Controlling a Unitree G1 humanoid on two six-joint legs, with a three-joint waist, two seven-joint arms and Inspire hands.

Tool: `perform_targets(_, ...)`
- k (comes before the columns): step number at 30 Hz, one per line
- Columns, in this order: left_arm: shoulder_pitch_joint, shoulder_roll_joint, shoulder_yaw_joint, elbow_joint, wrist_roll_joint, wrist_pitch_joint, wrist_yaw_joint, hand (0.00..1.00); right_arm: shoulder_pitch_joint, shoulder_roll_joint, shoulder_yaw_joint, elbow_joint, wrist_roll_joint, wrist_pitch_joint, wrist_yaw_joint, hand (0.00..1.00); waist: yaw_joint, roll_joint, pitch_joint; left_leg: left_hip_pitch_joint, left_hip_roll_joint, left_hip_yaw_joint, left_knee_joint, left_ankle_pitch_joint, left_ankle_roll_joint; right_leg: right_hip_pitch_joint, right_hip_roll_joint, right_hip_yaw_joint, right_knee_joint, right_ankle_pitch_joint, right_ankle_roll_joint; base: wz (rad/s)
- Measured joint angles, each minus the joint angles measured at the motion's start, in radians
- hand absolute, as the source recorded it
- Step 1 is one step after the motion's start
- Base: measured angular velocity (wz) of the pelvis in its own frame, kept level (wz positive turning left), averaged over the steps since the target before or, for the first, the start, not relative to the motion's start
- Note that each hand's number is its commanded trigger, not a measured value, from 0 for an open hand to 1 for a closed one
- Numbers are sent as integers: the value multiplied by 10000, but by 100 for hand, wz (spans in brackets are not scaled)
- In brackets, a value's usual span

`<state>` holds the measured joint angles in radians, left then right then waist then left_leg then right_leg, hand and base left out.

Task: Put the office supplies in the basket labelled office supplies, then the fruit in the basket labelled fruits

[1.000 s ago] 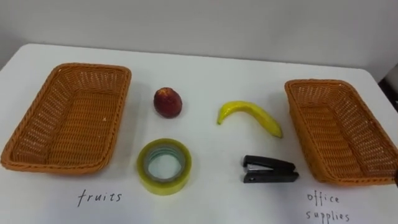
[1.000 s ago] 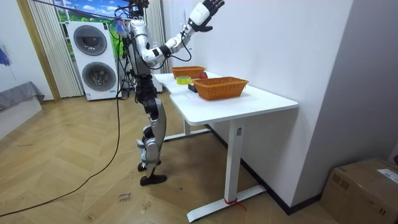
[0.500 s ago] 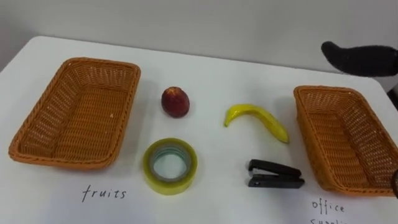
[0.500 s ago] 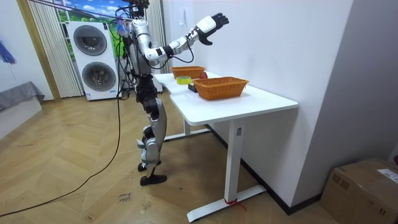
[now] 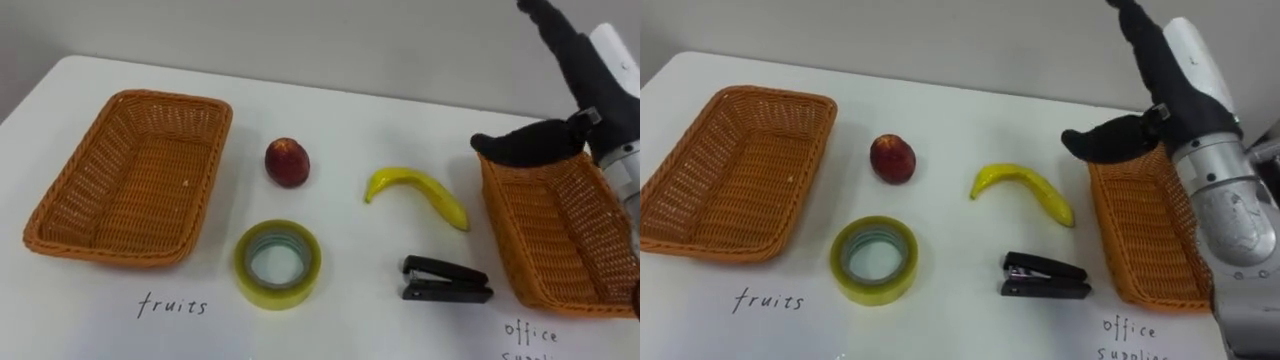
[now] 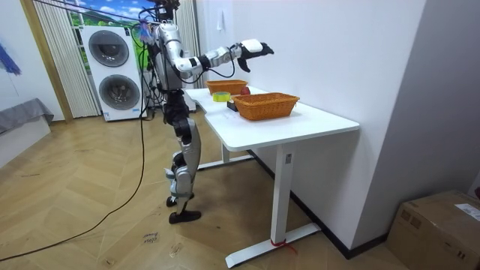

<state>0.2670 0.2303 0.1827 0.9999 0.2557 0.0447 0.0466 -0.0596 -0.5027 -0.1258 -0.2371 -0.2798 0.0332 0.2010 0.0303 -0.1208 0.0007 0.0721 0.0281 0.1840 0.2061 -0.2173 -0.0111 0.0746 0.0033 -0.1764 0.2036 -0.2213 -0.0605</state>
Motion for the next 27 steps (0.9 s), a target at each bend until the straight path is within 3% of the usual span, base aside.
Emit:
perform_targets(6,1,66,-8,-28,-50,3,-127,0,1,-260,285,11,20,353,1104,0,32,-14,-6,-6,67,-55,2,-1,0,-20,8,-46,20,9,-12,0)
perform_targets(12,87,271,-15,-53,6,15,-125,0,57,-272,478,139,-392,690,2407,0,55,-184,10,-22,93,-47,2,0,0,-48,39,-13,6,25,-39,0)
perform_targets(16,59,323,-113,-55,7,12,-120,0,75,-271,692,353,-613,711,3338,0,64,-286,10,-32,89,-45,4,-2,2,-62,42,17,-4,33,-33,0)
perform_targets(27,-40,342,-392,-177,6,8,-116,0,114,-270,703,503,-725,731,4517,0,150,-202,66,-40,102,-36,0,-1,1,-68,59,38,-6,41,-37,0)
